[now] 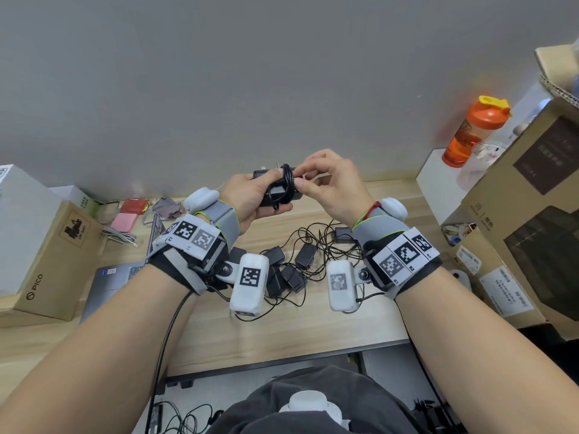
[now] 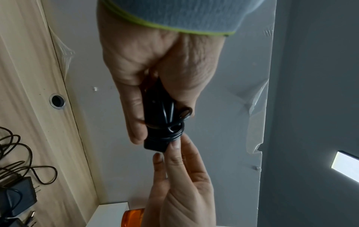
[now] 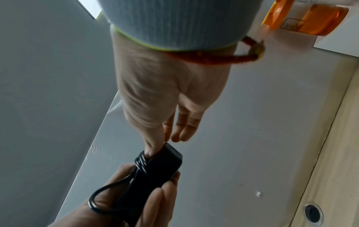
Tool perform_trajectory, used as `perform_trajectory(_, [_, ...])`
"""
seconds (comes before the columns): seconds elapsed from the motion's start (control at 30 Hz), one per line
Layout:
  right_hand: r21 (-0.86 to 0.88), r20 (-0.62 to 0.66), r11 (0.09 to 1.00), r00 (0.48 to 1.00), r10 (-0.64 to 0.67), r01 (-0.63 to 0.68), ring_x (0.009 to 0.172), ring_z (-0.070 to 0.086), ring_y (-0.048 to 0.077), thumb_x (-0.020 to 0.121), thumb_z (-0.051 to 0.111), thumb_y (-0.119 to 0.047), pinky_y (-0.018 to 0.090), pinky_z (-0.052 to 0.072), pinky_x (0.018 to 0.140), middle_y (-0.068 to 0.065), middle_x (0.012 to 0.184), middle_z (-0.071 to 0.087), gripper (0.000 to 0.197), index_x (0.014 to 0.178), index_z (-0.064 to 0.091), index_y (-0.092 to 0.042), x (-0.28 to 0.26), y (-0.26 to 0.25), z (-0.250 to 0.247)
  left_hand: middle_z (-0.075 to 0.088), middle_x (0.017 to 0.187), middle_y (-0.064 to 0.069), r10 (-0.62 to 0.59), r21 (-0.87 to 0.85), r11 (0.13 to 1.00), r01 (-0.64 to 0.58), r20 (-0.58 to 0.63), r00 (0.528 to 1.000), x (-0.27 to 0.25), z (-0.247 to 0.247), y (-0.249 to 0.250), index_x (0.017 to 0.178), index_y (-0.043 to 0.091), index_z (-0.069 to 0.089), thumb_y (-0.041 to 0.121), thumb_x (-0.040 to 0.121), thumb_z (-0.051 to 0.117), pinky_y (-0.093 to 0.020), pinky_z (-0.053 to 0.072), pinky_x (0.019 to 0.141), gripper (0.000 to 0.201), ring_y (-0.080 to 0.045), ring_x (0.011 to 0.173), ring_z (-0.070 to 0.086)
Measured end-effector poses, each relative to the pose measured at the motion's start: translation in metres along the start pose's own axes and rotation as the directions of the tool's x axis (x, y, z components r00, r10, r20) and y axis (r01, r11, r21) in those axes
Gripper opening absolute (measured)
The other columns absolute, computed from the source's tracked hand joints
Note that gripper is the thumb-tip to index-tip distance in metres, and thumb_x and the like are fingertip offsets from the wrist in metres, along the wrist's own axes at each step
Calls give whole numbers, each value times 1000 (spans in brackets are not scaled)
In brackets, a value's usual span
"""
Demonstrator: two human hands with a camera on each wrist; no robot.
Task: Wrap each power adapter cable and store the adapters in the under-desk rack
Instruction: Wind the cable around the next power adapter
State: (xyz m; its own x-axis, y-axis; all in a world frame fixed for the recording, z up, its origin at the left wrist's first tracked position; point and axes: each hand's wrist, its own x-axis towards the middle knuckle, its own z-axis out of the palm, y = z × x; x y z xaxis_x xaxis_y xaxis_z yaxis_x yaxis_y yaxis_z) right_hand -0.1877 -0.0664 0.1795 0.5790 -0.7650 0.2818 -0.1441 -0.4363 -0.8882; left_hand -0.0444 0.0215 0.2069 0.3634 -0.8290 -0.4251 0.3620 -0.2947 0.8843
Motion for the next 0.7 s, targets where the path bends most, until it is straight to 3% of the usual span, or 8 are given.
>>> perform_trajectory(0.13, [-100, 21, 995, 1000, -9, 11, 75, 60, 10, 80, 76, -6, 25, 53, 75, -10, 89, 57, 14, 80, 70, -19, 2, -2, -2, 68, 114, -24, -2, 30, 1000, 2, -7, 1000, 0, -1, -3, 120, -7, 59, 22, 92, 67, -32, 60, 63, 42, -34, 92, 73])
perform_trajectory(0.2, [-170, 26, 985, 999, -37, 40, 80, 62, 12, 81, 76, -7, 28, 53, 80, -7, 90, 62, 11, 80, 69, -16, 3, -5, -5, 68, 115, -23, -3, 23, 1000, 3, 7, 1000, -1, -1, -3, 120, -7, 59, 23, 91, 67, -32, 60, 65, 43, -34, 93, 72])
perform_trajectory(0.3, [-215, 16, 976, 1000, -23, 26, 85, 67, 18, 83, 74, -11, 37, 54, 86, -3, 91, 68, 19, 75, 63, -24, 5, -2, -16, 68, 116, -22, -8, 34, 999, 5, 83, 997, -3, -5, -1, 121, -7, 60, 29, 92, 66, -34, 61, 71, 46, -31, 95, 72])
perform_trajectory(0.4, [-21, 3, 996, 997, 82, -82, 85, 73, 20, 90, 66, -5, 43, 58, 87, 4, 93, 71, 17, 81, 62, -19, 4, 4, -25, 71, 108, -20, -8, 62, 998, -1, 147, 989, -7, -11, 5, 122, -5, 61, 33, 94, 61, -33, 61, 77, 47, -30, 83, 72])
perform_trajectory(0.47, [124, -18, 983, 990, 136, -133, 79, 74, 17, 95, 59, -2, 40, 59, 85, 13, 94, 71, 9, 90, 60, -10, 4, 5, -29, 70, 105, -21, -10, 97, 995, -6, 172, 985, -10, -11, 8, 121, -5, 61, 32, 94, 61, -30, 61, 73, 46, -29, 78, 72])
perform_trajectory(0.53, [248, -38, 959, 988, 150, -136, 78, 74, 18, 97, 53, 1, 37, 60, 81, 19, 100, 68, 11, 92, 55, -8, 4, 3, -29, 69, 107, -22, -18, 138, 990, -9, 193, 981, -13, -8, 8, 121, -5, 61, 30, 94, 62, -30, 61, 70, 45, -28, 77, 71])
perform_trajectory(0.6, [340, -12, 929, 987, 162, -148, 79, 73, 21, 100, 48, 1, 34, 60, 78, 19, 105, 66, 12, 93, 50, -9, 4, -2, -27, 68, 106, -21, -27, 164, 986, -8, 207, 978, -15, -4, 7, 122, -7, 59, 28, 94, 62, -28, 60, 67, 45, -26, 75, 72])
perform_trajectory(0.7, [474, 79, 854, 976, 201, -214, 72, 70, 20, 101, 48, -5, 35, 60, 72, 17, 96, 66, 9, 95, 46, -11, 0, -7, -22, 69, 105, -22, -25, 169, 986, -9, 203, 979, -15, -1, 3, 122, -9, 59, 27, 94, 62, -28, 60, 65, 46, -27, 75, 72])
